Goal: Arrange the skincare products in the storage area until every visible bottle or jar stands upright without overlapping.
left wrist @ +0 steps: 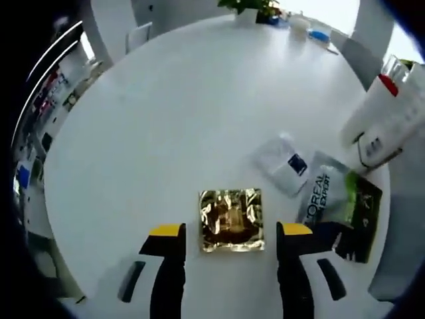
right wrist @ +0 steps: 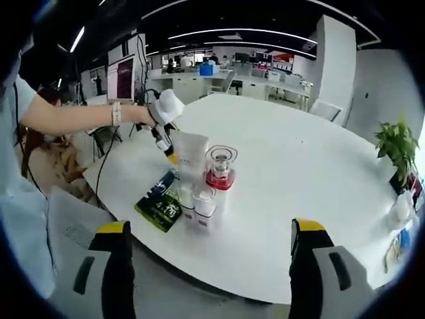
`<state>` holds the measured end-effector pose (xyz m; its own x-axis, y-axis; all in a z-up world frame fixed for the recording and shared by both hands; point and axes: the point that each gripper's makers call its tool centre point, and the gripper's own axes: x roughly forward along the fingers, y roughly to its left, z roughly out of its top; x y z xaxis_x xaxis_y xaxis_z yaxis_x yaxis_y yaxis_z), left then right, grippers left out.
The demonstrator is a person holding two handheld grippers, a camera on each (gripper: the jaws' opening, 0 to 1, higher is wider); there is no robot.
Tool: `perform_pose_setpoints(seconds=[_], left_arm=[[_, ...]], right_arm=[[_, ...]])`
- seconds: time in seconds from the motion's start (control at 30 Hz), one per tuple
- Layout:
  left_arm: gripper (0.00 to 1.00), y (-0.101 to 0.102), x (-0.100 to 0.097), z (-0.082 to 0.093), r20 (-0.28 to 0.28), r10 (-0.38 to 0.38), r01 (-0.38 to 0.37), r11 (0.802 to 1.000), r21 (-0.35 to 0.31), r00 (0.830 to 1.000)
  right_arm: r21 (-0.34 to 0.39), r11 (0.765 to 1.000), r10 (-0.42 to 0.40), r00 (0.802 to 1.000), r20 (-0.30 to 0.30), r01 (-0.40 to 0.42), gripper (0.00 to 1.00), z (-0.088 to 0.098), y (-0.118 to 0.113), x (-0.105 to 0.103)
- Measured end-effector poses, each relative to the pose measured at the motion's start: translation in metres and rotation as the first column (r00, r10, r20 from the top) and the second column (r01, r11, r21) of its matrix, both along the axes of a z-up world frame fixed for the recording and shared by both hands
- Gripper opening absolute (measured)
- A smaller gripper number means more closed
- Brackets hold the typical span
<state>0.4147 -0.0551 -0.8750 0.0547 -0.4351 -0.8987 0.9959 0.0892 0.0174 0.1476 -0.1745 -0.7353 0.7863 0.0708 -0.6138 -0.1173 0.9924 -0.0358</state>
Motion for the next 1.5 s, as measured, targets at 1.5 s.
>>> perform_pose_setpoints(seconds=[1.5], left_arm=[[0.36,0.033,-0.004,0.001,-0.008,-0.117,0.118,0.989,0.084,0.993]], right_arm=[[-0.009,1.0,0.021,1.0,0.006,-0.021,1.0,0.003,0.016,-0.001]])
